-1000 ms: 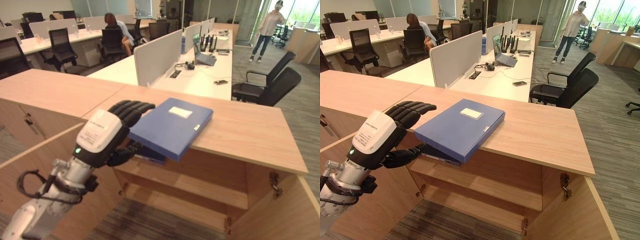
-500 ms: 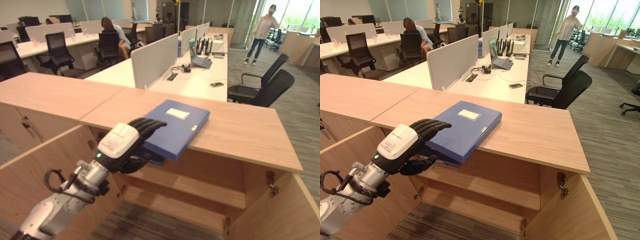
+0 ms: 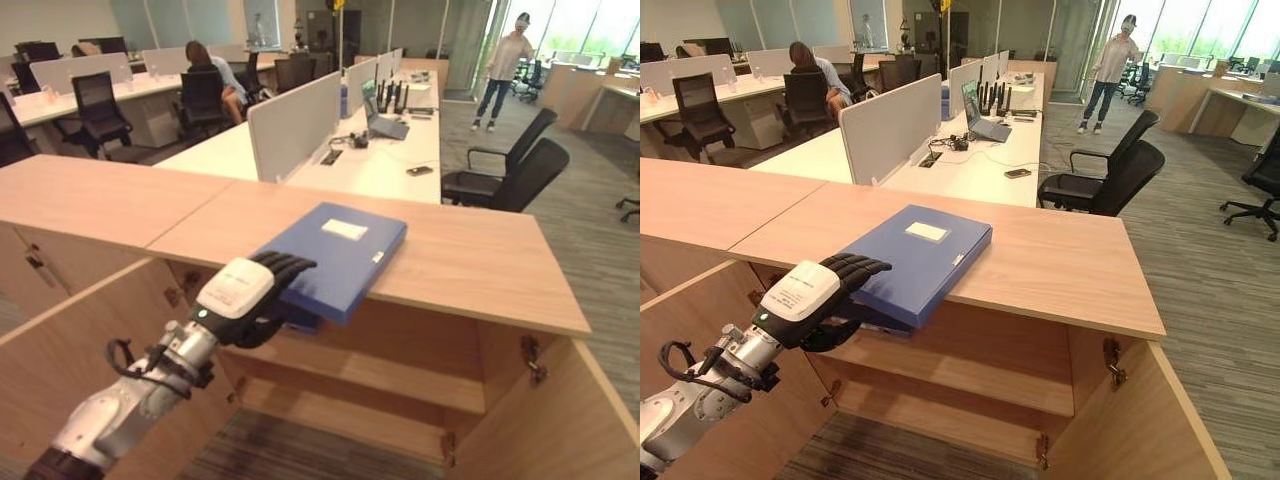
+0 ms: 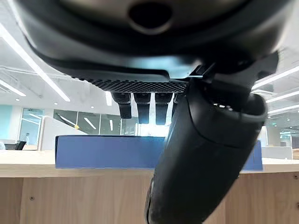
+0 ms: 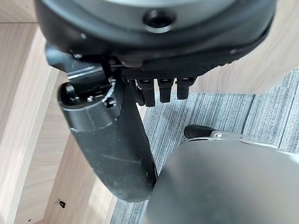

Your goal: Put the empty folder in the office cabinet

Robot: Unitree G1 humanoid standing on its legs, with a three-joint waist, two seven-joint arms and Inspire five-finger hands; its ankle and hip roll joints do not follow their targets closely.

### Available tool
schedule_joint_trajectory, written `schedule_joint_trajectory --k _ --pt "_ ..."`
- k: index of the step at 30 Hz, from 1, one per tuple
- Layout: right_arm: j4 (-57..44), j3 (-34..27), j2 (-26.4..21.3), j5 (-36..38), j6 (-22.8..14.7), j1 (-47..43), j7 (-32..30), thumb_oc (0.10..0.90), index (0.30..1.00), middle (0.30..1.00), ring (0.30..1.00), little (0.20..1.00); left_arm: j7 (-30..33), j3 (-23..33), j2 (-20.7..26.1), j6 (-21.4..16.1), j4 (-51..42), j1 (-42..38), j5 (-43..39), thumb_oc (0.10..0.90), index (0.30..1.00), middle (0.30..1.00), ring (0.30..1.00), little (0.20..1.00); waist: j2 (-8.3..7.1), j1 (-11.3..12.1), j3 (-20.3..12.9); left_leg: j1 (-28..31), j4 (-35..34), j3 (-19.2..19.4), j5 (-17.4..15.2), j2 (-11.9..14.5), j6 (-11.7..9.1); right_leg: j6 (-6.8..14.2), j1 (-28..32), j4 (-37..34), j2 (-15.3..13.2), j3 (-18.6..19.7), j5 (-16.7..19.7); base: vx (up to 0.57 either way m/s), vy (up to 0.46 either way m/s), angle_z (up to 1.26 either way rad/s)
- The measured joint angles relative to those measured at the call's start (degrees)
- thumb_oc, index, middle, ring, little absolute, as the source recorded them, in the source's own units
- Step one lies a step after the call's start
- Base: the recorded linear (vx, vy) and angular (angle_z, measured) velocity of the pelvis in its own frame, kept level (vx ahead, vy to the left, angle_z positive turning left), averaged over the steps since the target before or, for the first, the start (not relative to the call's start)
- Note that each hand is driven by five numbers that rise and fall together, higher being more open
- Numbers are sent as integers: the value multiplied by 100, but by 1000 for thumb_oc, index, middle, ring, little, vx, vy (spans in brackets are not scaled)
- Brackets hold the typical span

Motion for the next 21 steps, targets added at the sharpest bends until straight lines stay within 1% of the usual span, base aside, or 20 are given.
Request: schedule_joint_trajectory --k 4,5,7,10,15,16,17,18,21 --pt "-26 17 0 0 0 -2 -5 800 900 900 900 900 156 -156 -83 113 278 -94 239 800 900 900 900 900 -6 -69 -11 -9 0 31 5 -3 5 12 -28 0 -3 14 11 1 3 -5" --pt "-29 17 1 -1 1 -4 -4 800 900 900 900 900 195 -239 -102 173 350 -116 273 800 900 900 900 900 -6 -88 -13 -8 -2 43 -18 -1 37 12 -34 0 -10 14 11 -28 -2 -4" --pt "-32 17 2 0 2 2 -10 800 900 900 900 900 258 -295 -256 206 472 -175 394 800 900 900 900 900 -9 -97 -15 -8 -1 55 -15 -4 43 3 -44 0 -8 24 29 0 -1 -2" --pt "-33 31 8 -6 7 6 -14 800 900 900 900 900 435 -544 -443 309 770 -424 447 800 900 900 900 900 -25 -96 -54 -8 -2 57 -17 -1 44 8 -43 0 -8 51 22 11 1 0" --pt "-35 35 13 -55 20 1 -15 800 900 900 900 900 594 -788 -502 449 1119 -748 652 800 900 900 900 900 -56 -120 -81 -7 -2 82 -13 0 43 2 -59 0 1 88 34 -6 -1 -1" --pt "-40 37 12 -55 20 1 -18 800 900 900 900 900 610 -789 -522 450 1155 -762 653 744 815 815 815 815 -57 -122 -82 -5 -2 89 -16 2 44 -2 -60 0 -3 94 30 34 0 -4" --pt "-40 37 12 -55 21 2 -21 800 900 900 900 900 626 -807 -575 460 1226 -787 653 645 667 667 667 667 -55 -121 -85 -4 -2 95 -15 0 45 -7 -61 1 -4 103 29 -26 -6 -4" --pt "-40 44 12 -56 23 2 -22 800 900 900 900 900 667 -862 -655 520 1293 -827 653 400 300 300 300 300 -58 -117 -92 -2 -3 108 -18 0 46 -9 -66 0 -5 119 30 36 -2 -3" --pt "-45 107 11 -59 24 5 -40 800 900 900 900 900 863 -926 -778 596 1421 -970 658 400 300 300 300 300 -72 -122 -135 0 -3 127 -19 1 47 -7 -74 0 -4 134 33 -11 -2 -2"
